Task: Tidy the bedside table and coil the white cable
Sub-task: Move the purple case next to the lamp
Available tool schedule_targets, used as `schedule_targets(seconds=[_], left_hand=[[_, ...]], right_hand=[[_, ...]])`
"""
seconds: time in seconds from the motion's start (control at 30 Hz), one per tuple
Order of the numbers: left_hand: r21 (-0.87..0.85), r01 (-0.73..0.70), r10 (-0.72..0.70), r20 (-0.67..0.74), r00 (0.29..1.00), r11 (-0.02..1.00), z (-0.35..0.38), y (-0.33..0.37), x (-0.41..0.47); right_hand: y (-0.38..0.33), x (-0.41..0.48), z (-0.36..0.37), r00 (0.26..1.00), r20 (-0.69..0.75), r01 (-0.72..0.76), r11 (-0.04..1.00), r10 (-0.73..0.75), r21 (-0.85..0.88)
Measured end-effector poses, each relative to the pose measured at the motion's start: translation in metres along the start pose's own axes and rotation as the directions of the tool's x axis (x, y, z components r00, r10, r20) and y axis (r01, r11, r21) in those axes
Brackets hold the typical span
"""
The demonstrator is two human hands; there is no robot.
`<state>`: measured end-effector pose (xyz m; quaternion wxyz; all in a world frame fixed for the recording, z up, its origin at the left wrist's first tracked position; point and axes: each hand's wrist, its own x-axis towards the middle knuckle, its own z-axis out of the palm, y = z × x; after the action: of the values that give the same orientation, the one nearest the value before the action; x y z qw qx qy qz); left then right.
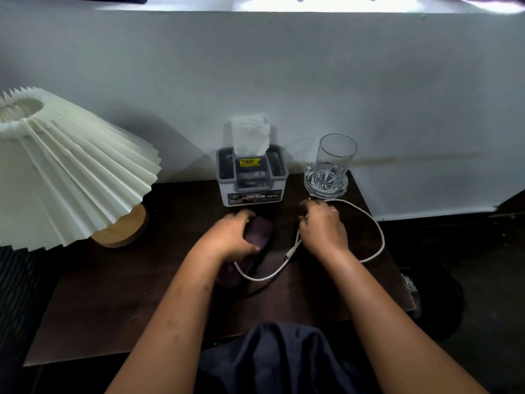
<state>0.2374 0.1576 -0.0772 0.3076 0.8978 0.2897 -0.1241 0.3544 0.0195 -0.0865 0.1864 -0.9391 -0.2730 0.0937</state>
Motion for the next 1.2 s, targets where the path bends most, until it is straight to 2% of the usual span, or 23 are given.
schedule_targets(seconds=[0.07,0.17,0.27,0.37,0.5,0.57,0.7,0.8,0.9,1.03,1.1,1.2], left_hand=[[0.031,0.012,-0.013,0.041,0.999,0.999,0.007,0.002,0.002],[0.028,0.032,-0.033,0.001,0.999,0.999,0.007,0.003,0.004],[0.032,0.059,-0.055,-0.098,0.994,0.998,0.004,0.004,0.002],[0.003,0.053,-0.051,-0.191,0.98,0.999,0.004,0.003,0.002],[-0.107,-0.019,-0.007,-0.232,0.973,0.994,0.003,-0.004,0.005],[-0.249,-0.044,-0.007,-0.202,0.979,0.968,0.002,-0.005,0.006],[-0.585,-0.142,0.043,-0.18,0.983,0.799,-0.003,-0.003,0.008],[-0.815,-0.156,0.014,-0.179,0.984,0.558,-0.009,0.001,0.006],[-0.918,-0.09,-0.076,-0.129,0.989,0.386,-0.017,0.004,0.001],[-0.997,0.005,-0.076,-0.001,0.997,0.081,-0.02,0.005,0.0],[-0.997,0.028,-0.047,0.025,0.999,0.078,-0.019,0.004,0.003],[-0.992,0.024,-0.037,0.02,0.999,0.127,-0.016,0.002,0.006]], right_hand=[[0.0,0.001,0.002,0.999,0.044,0.023,0.999,-0.021,-0.039],[-0.007,-0.001,0.007,0.995,0.088,0.057,0.997,-0.052,-0.059],[-0.014,-0.006,0.01,0.996,0.008,0.088,0.991,-0.088,-0.101],[-0.021,-0.01,0.009,0.977,-0.054,0.194,0.964,-0.207,-0.179],[-0.027,-0.015,0.014,0.946,0.122,0.319,0.923,-0.299,-0.214],[-0.027,-0.015,0.019,0.943,0.155,0.322,0.925,-0.294,-0.2],[-0.026,-0.01,0.016,0.96,0.086,0.268,0.963,-0.266,-0.022],[-0.024,-0.006,0.011,0.979,0.006,0.2,0.974,-0.202,0.107],[-0.025,-0.005,0.011,0.99,0.009,0.137,0.954,-0.144,0.266],[-0.028,-0.002,0.02,0.98,0.053,0.163,0.922,-0.194,0.352],[-0.033,-0.002,0.025,0.974,0.08,0.147,0.863,-0.211,0.483],[-0.042,-0.007,0.024,0.976,0.067,0.079,0.624,-0.207,0.777]])
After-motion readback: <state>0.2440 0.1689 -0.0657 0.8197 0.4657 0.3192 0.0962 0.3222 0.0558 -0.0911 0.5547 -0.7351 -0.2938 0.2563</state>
